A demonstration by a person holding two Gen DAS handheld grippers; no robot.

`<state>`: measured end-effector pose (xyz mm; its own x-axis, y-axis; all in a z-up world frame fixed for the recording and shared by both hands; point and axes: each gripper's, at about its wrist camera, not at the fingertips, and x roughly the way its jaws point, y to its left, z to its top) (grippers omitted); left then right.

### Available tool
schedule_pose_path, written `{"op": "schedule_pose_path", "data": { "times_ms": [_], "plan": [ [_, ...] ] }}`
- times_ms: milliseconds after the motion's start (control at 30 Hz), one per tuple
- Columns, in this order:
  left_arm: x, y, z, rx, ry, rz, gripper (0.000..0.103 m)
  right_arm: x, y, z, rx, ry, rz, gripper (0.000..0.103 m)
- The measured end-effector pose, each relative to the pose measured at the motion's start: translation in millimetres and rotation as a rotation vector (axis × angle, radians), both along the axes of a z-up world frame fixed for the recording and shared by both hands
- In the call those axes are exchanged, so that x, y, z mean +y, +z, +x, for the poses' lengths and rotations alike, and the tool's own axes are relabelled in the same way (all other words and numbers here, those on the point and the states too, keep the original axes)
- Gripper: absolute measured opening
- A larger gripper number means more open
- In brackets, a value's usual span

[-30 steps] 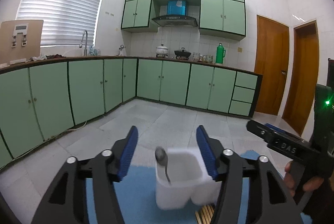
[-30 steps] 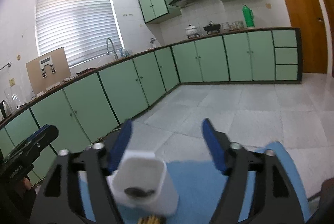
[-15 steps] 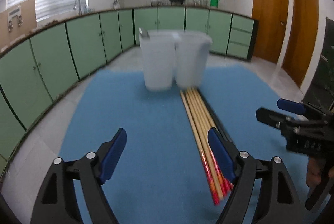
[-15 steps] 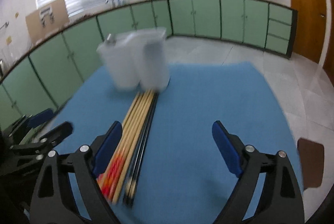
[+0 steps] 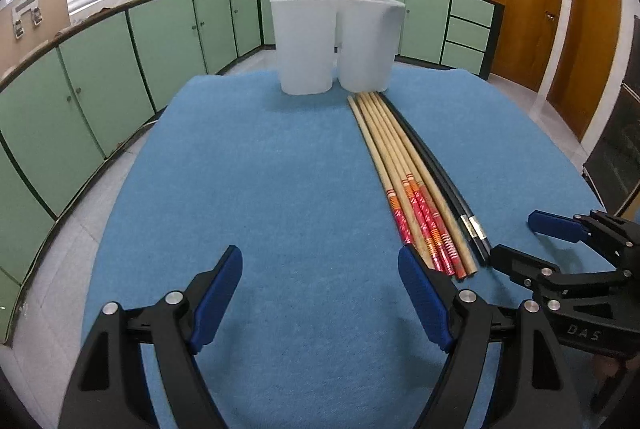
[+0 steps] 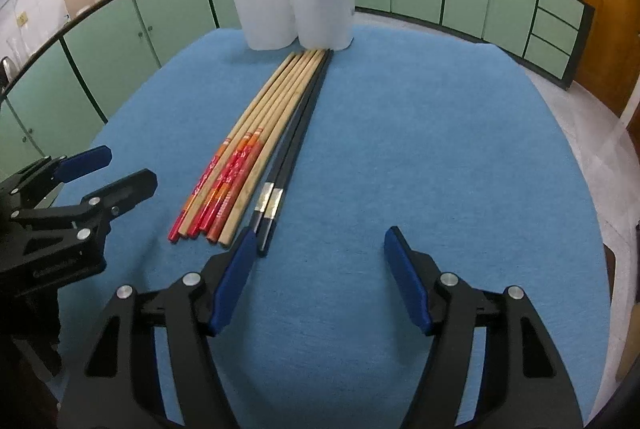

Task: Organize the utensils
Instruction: 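Move both open tools back toward the chopsticks on the mat, then grasp a black chopstick with the right tool while the left grasps a red-patterned chopstick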

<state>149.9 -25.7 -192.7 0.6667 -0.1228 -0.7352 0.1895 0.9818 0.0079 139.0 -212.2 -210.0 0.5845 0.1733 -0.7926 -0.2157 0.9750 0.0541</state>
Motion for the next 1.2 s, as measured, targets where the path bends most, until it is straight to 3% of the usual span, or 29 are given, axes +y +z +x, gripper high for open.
{"op": "schedule_pose_path", "data": {
  "times_ms": [233, 433, 500, 600, 667, 700, 900, 1033, 1200],
  "plan": [
    [-1.5, 0.6, 0.6, 0.007, -0.01, -0.003, 0.079, -6.2, 1.3, 2.5, -0.017, -0.053, -0.054, 0.063],
    [-11.4, -1.7, -3.8, 0.023, -0.058, -0.005, 0.08, -9.4, 3.3, 0.4, -0.008, -0.023, 0.025, 0.059],
    [-14.4, -3.2, -5.5, 0.031, -0.073, -0.007, 0.08, -2.3, -2.2, 3.6, 0.007, 0.001, 0.024, 0.043],
    [-17.0, -6.3, -7.4, 0.038, -0.082, 0.001, 0.08, -3.0, -2.7, 4.6, -0.004, 0.003, 0.038, 0.027],
    [-18.4, -7.4, -6.3, 0.043, -0.084, 0.004, 0.08, -6.9, -2.2, 6.4, 0.001, -0.005, 0.057, 0.009],
    [-19.2, -8.2, -6.2, 0.046, -0.086, 0.006, 0.08, -9.3, -2.4, 7.1, 0.001, -0.01, 0.056, 0.006],
    [-20.7, -13.3, -1.2, 0.078, -0.061, 0.03, 0.081, -16.2, -1.8, 5.3, -0.003, -0.036, 0.054, 0.006],
    [-4.3, -14.9, 6.3, 0.093, 0.028, 0.026, 0.081, -16.6, -2.1, 4.3, -0.006, -0.039, 0.045, 0.006],
    [-5.1, -13.7, 9.3, 0.089, 0.014, 0.022, 0.075, -15.4, -2.2, 4.9, -0.007, -0.037, 0.037, 0.007]
  ]
}}
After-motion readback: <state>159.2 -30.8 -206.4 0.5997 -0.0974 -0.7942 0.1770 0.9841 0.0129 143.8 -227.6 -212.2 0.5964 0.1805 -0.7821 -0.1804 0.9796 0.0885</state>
